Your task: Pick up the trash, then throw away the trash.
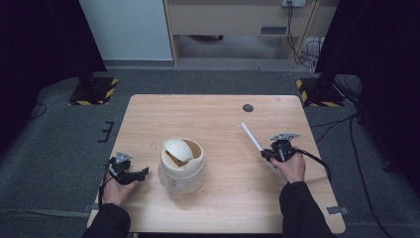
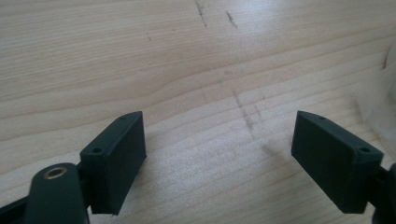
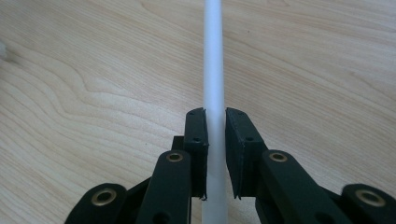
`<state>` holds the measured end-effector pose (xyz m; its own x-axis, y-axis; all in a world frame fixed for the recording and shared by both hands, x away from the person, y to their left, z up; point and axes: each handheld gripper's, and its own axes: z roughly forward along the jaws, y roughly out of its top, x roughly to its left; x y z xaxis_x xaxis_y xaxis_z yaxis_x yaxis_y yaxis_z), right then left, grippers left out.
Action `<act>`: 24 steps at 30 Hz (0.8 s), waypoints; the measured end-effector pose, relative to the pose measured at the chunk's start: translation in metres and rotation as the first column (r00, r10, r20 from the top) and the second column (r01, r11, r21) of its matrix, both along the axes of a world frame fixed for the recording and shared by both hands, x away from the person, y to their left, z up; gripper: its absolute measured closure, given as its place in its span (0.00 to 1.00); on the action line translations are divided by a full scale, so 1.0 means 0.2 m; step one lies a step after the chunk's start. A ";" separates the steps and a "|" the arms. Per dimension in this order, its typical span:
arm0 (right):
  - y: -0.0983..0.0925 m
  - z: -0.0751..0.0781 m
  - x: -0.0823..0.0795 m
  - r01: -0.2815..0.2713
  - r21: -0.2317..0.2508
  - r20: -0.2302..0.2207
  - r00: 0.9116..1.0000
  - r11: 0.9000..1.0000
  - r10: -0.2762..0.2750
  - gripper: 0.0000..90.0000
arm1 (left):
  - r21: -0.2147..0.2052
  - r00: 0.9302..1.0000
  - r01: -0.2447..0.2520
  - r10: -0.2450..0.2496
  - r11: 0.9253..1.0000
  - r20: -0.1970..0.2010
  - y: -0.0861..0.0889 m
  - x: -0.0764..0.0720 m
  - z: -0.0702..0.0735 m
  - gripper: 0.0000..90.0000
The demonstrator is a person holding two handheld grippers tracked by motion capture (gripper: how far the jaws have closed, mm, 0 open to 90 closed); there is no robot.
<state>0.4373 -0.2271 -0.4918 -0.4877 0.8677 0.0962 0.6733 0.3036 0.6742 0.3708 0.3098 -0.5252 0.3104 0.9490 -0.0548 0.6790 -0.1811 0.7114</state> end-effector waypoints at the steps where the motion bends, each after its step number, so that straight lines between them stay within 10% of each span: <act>1: 0.00 0.00 0.00 -0.002 0.003 0.005 1.000 1.000 0.002 0.88 | -0.006 1.000 -0.002 0.002 1.000 0.009 0.00 0.00 0.01 0.20; 11: -0.04 0.10 -0.02 0.006 0.092 0.065 0.998 0.996 -0.012 0.88 | -0.137 0.985 -0.059 0.080 0.989 0.152 0.06 -0.03 0.14 0.24; 24: -0.07 0.28 -0.08 -0.020 0.218 0.192 0.981 0.976 -0.023 0.88 | -0.256 0.895 -0.020 0.131 0.966 0.426 0.06 -0.13 0.40 0.25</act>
<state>0.4211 -0.2409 -0.4353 -0.5144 0.8368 0.1876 0.5253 0.1345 0.8402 0.3452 0.3220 -0.4448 0.2837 0.9457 -0.1586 0.2948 0.0714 0.9529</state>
